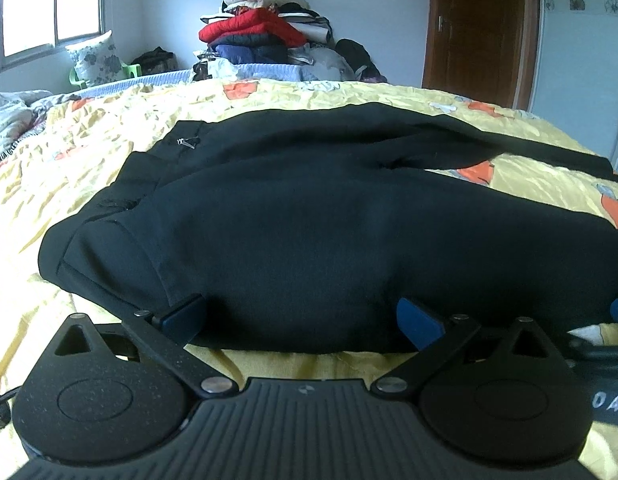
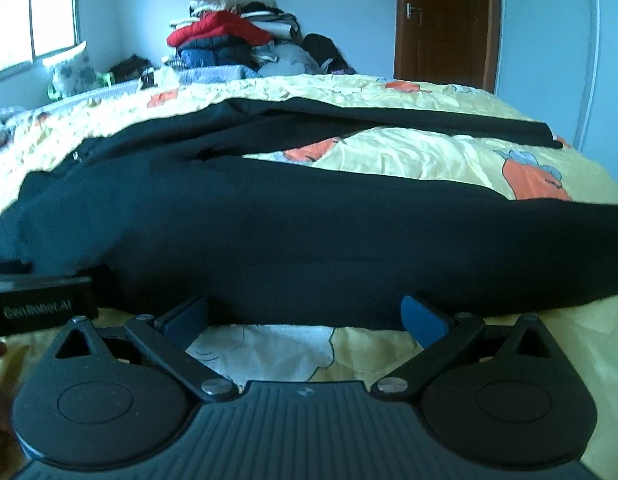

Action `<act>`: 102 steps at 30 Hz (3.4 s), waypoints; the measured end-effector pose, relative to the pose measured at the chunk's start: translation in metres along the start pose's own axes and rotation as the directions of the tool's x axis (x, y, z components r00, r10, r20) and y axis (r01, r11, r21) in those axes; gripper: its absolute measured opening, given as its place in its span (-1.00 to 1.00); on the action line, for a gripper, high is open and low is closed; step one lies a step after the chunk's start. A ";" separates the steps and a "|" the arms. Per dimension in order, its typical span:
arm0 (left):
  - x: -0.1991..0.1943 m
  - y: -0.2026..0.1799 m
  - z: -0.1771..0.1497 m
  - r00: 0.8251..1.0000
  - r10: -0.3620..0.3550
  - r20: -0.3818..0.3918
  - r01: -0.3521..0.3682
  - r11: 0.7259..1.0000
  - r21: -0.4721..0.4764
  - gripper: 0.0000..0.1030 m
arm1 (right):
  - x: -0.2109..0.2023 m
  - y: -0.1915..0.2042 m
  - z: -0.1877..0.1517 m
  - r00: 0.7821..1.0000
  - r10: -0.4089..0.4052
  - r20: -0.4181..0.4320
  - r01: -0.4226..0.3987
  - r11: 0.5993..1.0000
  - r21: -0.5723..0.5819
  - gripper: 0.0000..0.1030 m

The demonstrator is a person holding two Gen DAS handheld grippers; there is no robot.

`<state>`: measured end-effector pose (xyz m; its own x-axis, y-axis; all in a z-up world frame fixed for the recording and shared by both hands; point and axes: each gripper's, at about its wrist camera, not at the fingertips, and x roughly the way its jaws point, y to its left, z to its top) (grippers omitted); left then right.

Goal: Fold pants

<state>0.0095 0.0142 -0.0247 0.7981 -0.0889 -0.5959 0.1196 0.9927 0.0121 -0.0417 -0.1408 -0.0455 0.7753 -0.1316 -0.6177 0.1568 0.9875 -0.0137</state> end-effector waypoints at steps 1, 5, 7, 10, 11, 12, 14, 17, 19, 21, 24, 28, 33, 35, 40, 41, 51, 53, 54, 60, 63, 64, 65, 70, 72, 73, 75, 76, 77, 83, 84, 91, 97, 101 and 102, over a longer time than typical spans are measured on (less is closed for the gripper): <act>0.000 0.001 0.000 1.000 -0.003 0.000 0.003 1.000 -0.003 1.00 | 0.000 0.001 0.000 1.000 -0.002 -0.002 0.002 1.000 -0.007 1.00; -0.001 0.000 -0.001 1.000 -0.009 0.002 0.009 1.000 -0.011 1.00 | 0.001 0.003 -0.001 1.000 0.002 -0.001 -0.002 1.000 -0.003 1.00; -0.001 0.000 -0.001 1.000 -0.010 0.002 0.010 1.000 -0.012 1.00 | 0.001 0.004 -0.001 1.000 0.001 -0.004 -0.001 1.000 -0.006 1.00; -0.002 0.000 -0.001 1.000 -0.005 0.001 0.005 1.000 -0.004 1.00 | 0.001 0.003 0.000 1.000 0.004 -0.006 -0.004 1.000 -0.004 1.00; -0.002 -0.001 -0.001 1.000 -0.004 0.002 0.004 1.000 -0.002 1.00 | 0.001 0.002 0.000 1.000 0.005 -0.006 -0.005 1.000 -0.004 1.00; -0.002 -0.001 0.000 1.000 -0.004 0.001 0.004 1.000 -0.001 1.00 | 0.001 0.002 0.000 1.000 0.005 -0.006 -0.005 1.000 -0.004 1.00; -0.001 0.001 0.000 1.000 -0.008 -0.001 0.007 1.000 -0.006 1.00 | 0.001 0.002 0.000 1.000 0.004 -0.006 -0.004 1.000 -0.005 1.00; 0.001 0.001 0.000 1.000 -0.010 -0.006 0.010 1.000 -0.008 1.00 | 0.002 0.003 0.000 1.000 0.005 -0.006 -0.005 1.000 -0.004 1.00; 0.001 0.001 0.000 1.000 -0.008 -0.007 0.008 1.000 -0.005 1.00 | 0.001 0.002 0.000 1.000 0.005 -0.006 -0.005 1.000 -0.004 1.00; 0.001 0.001 0.000 1.000 -0.008 -0.007 0.008 1.000 -0.005 1.00 | 0.002 0.003 0.000 1.000 0.005 -0.006 -0.005 1.000 -0.004 1.00; 0.001 0.001 0.000 1.000 -0.007 -0.007 0.007 1.000 -0.004 1.00 | 0.001 0.003 0.000 1.000 0.005 -0.006 -0.005 1.000 -0.004 1.00; 0.001 0.001 0.000 1.000 -0.008 -0.007 0.008 1.000 -0.005 1.00 | 0.001 0.003 0.000 1.000 0.005 -0.006 -0.005 1.000 -0.004 1.00; 0.001 0.001 0.000 1.000 -0.008 -0.007 0.008 1.000 -0.005 1.00 | 0.001 0.003 0.000 1.000 0.005 -0.006 -0.005 1.000 -0.004 1.00; 0.001 0.001 0.000 1.000 -0.008 -0.007 0.008 1.000 -0.005 1.00 | 0.001 0.003 0.000 1.000 0.005 -0.006 -0.005 1.000 -0.003 1.00; 0.001 0.001 0.000 1.000 -0.008 -0.007 0.008 1.000 -0.005 1.00 | 0.001 0.003 0.000 1.000 0.005 -0.006 -0.005 1.000 -0.003 1.00; 0.001 0.001 0.000 1.000 -0.008 -0.007 0.008 1.000 -0.005 1.00 | 0.001 0.003 0.000 1.000 0.005 -0.006 -0.005 1.000 -0.003 1.00; 0.001 0.001 0.000 1.000 -0.008 -0.007 0.008 1.000 -0.005 1.00 | 0.001 0.003 0.000 1.000 0.005 -0.006 -0.005 1.000 -0.003 1.00; 0.001 0.001 0.000 1.000 -0.008 -0.007 0.008 1.000 -0.005 1.00 | 0.001 0.003 0.000 1.000 0.005 -0.006 -0.005 1.000 -0.003 1.00; 0.001 0.001 0.000 1.000 -0.008 -0.007 0.008 1.000 -0.005 1.00 | 0.001 0.003 0.000 1.000 0.005 -0.006 -0.005 1.000 -0.003 1.00; -0.002 0.003 0.000 1.000 -0.023 0.012 0.024 1.000 -0.020 1.00 | -0.001 0.001 0.000 0.999 0.035 -0.008 -0.035 0.999 -0.018 1.00; -0.008 0.008 0.000 0.998 -0.041 0.037 0.042 0.998 -0.043 0.98 | -0.005 -0.003 0.005 0.993 0.116 -0.021 -0.117 0.993 -0.026 1.00; -0.011 0.010 0.001 0.998 -0.038 0.051 0.041 0.998 -0.058 0.94 | -0.007 -0.006 0.010 0.987 0.161 -0.018 -0.162 0.987 -0.009 1.00; -0.014 0.013 0.002 0.997 -0.026 0.071 0.032 0.996 -0.078 0.92 | -0.009 -0.009 0.015 0.978 0.206 -0.011 -0.206 0.978 0.013 1.00; -0.029 0.030 0.015 0.987 0.049 0.154 -0.020 0.983 -0.181 0.93 | -0.012 -0.014 0.051 0.962 0.268 0.053 -0.269 0.963 0.009 1.00; -0.032 0.040 0.021 0.983 0.078 0.166 -0.040 0.974 -0.222 0.94 | -0.012 -0.008 0.064 0.963 0.257 0.084 -0.253 0.966 -0.060 1.00; -0.032 0.045 0.024 0.982 0.092 0.167 -0.050 0.969 -0.241 0.94 | -0.011 -0.004 0.070 0.962 0.260 0.088 -0.251 0.963 -0.098 1.00; -0.028 0.055 0.030 0.980 0.122 0.159 -0.076 0.960 -0.270 0.94 | -0.005 0.007 0.079 0.959 0.274 0.073 -0.257 0.949 -0.181 1.00; -0.026 0.061 0.034 0.978 0.140 0.152 -0.094 0.956 -0.278 0.95 | -0.001 0.014 0.082 0.959 0.276 0.064 -0.257 0.942 -0.218 1.00; -0.021 0.068 0.039 0.977 0.165 0.133 -0.123 0.953 -0.276 0.95 | 0.002 0.019 0.085 0.958 0.281 0.059 -0.258 0.933 -0.253 1.00; -0.002 0.103 0.066 0.933 0.349 0.094 -0.318 0.916 -0.244 0.94 | 0.021 0.051 0.100 0.927 0.361 0.102 -0.296 0.871 -0.393 1.00; 0.001 0.108 0.070 0.931 0.355 0.088 -0.327 0.915 -0.236 0.94 | 0.027 0.054 0.105 0.916 0.392 0.083 -0.331 0.857 -0.394 1.00; 0.036 0.112 0.084 0.947 0.321 0.026 -0.312 0.934 -0.176 0.94 | 0.068 0.076 0.128 0.888 0.458 -0.042 -0.449 0.846 -0.287 1.00; 0.053 0.113 0.085 0.963 0.270 0.006 -0.265 0.948 -0.175 0.94 | 0.084 0.103 0.130 0.917 0.398 -0.035 -0.375 0.827 -0.419 1.00; 0.067 0.112 0.089 0.960 0.278 0.012 -0.273 0.949 -0.157 0.94 | 0.088 0.112 0.138 0.922 0.385 0.045 -0.309 0.801 -0.513 1.00; 0.071 0.112 0.089 0.960 0.279 0.010 -0.274 0.949 -0.155 0.94 | 0.091 0.113 0.142 0.924 0.379 0.048 -0.301 0.800 -0.520 1.00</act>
<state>0.1318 0.1116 0.0059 0.8057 0.1909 -0.5607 -0.1969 0.9791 0.0505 0.1334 -0.0529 0.0088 0.8054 0.2485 -0.5382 -0.4260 0.8740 -0.2339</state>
